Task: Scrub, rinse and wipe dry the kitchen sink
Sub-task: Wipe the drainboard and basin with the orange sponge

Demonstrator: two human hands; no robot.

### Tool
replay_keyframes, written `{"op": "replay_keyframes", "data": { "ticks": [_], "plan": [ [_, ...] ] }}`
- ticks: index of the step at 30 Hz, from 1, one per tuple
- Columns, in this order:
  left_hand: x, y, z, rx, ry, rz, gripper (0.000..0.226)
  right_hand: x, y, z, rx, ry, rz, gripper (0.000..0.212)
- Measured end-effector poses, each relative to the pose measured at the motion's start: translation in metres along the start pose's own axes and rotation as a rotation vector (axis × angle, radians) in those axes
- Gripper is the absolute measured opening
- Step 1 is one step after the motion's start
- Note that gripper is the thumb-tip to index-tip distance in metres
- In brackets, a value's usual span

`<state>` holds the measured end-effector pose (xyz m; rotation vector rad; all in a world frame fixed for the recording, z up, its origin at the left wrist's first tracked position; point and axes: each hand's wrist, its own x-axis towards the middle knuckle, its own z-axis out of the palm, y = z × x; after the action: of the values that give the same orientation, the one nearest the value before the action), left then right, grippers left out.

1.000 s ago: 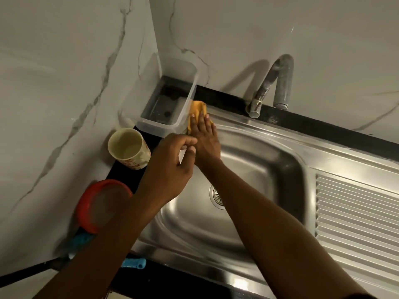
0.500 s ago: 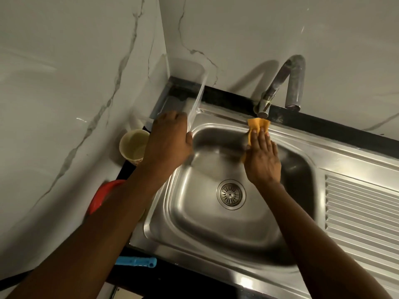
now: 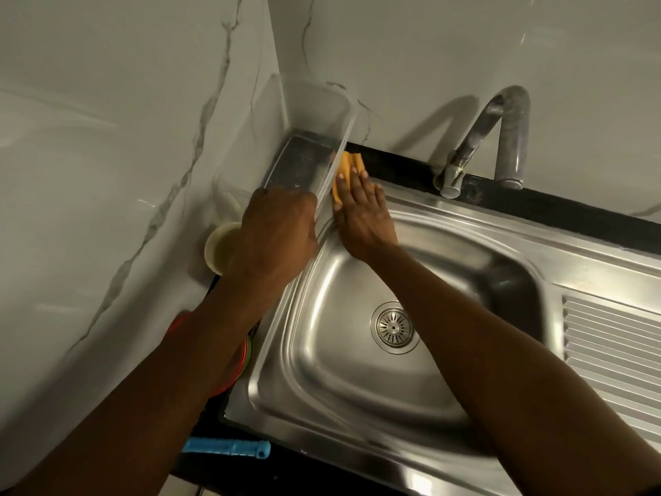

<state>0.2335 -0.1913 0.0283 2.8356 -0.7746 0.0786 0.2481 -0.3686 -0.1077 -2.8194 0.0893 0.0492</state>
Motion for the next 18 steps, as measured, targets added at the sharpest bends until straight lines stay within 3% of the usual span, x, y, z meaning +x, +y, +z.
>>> {"op": "replay_keyframes", "data": {
  "ticks": [4,11,18],
  "plan": [
    [0.004,0.002,-0.003,0.025,-0.023,-0.005,0.012,0.007,-0.023,0.005,0.117,-0.085,-0.138,0.072],
    [0.013,0.004,-0.005,0.141,-0.162,-0.035,0.027,-0.053,-0.048,0.032,0.334,-0.079,-0.235,0.056],
    [0.014,0.0,0.004,0.122,-0.157,-0.014,0.02,-0.114,-0.072,0.043,0.56,-0.065,-0.217,0.05]
  ]
}}
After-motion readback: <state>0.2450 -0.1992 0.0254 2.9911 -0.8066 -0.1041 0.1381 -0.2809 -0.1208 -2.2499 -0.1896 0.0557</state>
